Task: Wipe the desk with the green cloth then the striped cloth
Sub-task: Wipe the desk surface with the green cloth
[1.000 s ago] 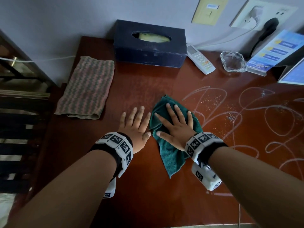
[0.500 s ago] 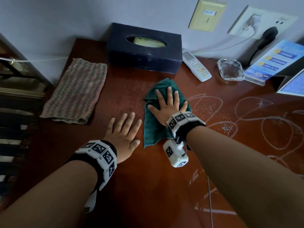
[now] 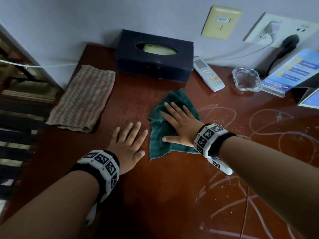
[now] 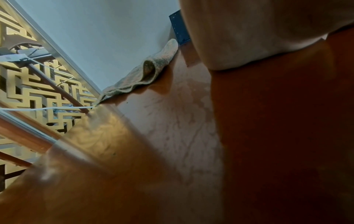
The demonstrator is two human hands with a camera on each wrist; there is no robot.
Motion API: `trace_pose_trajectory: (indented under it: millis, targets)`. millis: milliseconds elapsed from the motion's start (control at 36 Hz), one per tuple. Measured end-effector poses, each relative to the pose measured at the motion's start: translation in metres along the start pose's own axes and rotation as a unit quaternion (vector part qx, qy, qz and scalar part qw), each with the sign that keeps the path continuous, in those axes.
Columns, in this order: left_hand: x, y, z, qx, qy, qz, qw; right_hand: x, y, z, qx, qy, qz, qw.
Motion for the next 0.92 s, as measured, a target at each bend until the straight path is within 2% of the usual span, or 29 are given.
trace_pose_trajectory:
  millis: [167, 389, 917]
  targets:
    - [0.003, 0.001, -0.001, 0.012, -0.002, 0.001, 1.000, 0.002, 0.009, 0.005, 0.022, 0.018, 0.001, 1.000]
    - [0.005, 0.002, -0.002, 0.028, -0.008, 0.019, 0.999, -0.001, 0.024, 0.016, 0.093, 0.055, 0.025, 0.994]
    - [0.004, 0.000, -0.002, 0.013, 0.017, -0.005, 1.000, -0.005, 0.033, 0.048, 0.260, 0.139, 0.049, 0.954]
Point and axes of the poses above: each hand's wrist, its own y-axis towards the middle knuckle, its own x-axis out of the palm, z = x × y, the point moved 6 cm from there along y, towards the middle knuckle, and after that the axes turned 3 degrees about z, right-handed, at the moved point
